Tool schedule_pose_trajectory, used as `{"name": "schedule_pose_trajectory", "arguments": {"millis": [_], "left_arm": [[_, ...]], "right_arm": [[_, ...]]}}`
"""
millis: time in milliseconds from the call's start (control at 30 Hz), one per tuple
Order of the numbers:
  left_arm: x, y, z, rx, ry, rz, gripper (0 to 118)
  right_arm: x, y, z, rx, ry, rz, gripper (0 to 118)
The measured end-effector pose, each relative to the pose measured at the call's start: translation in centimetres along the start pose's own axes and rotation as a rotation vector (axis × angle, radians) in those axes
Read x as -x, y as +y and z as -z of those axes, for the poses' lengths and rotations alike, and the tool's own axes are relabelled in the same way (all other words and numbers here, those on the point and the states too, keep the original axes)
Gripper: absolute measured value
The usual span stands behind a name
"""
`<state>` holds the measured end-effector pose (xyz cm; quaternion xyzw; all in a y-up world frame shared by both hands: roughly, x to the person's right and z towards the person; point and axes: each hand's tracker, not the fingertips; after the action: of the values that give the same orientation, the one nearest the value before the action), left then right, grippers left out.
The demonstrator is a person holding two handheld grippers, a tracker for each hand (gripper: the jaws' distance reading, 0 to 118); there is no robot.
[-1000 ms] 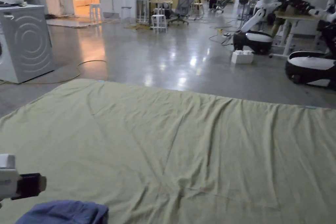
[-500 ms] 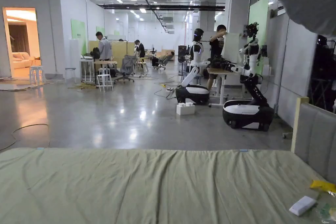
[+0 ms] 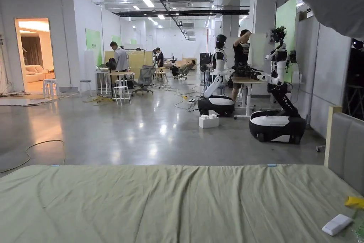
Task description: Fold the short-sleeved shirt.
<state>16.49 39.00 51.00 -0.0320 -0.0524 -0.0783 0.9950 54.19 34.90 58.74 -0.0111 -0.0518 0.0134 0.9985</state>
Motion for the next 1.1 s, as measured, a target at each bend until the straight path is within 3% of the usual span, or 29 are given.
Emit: {"name": "schedule_pose_trajectory", "arguments": {"millis": [367, 467, 567, 767, 867, 900, 933, 1000, 1033, 1100], "left_arm": [[-0.4, 0.1, -0.4, -0.028, -0.070, -0.060, 3], [-0.2, 0.1, -0.2, -0.043, -0.150, -0.086, 3], [-0.4, 0.3, -0.2, -0.045, -0.121, -0.070, 3], [-0.3, 0.6, 0.0, -0.045, -0.142, -0.086, 6], [-0.4, 0.6, 0.1, -0.046, -0.159, -0.084, 44], [-0.5, 0.7, 0.2, -0.042, -0.157, -0.084, 63], [-0.8, 1.0, 0.3, -0.040, -0.152, -0.084, 70], [-0.8, 1.0, 0.3, -0.048, -0.141, -0.084, 76], [-0.8, 1.0, 0.3, -0.048, -0.139, -0.087, 81], [-0.8, 1.0, 0.5, -0.045, -0.137, -0.092, 100]], "right_arm": [[-0.1, 0.5, 0.1, 0.010, -0.001, 0.042, 0], [0.0, 0.8, 0.3, 0.026, -0.003, 0.025, 0], [0.1, 1.1, 0.2, 0.025, -0.003, -0.009, 0], [0.1, 1.3, 0.3, 0.031, -0.002, 0.002, 2], [-0.1, 1.5, 0.5, 0.037, -0.002, 0.015, 20], [-0.1, 1.5, 0.5, 0.038, 0.004, 0.030, 33], [-0.3, 1.7, 0.5, 0.044, 0.017, 0.043, 44], [-0.2, 1.7, 0.6, 0.047, 0.018, 0.048, 82], [-0.1, 1.8, 0.6, 0.043, 0.008, 0.040, 95], [0.0, 1.8, 0.7, 0.027, -0.006, 0.022, 104]]}}
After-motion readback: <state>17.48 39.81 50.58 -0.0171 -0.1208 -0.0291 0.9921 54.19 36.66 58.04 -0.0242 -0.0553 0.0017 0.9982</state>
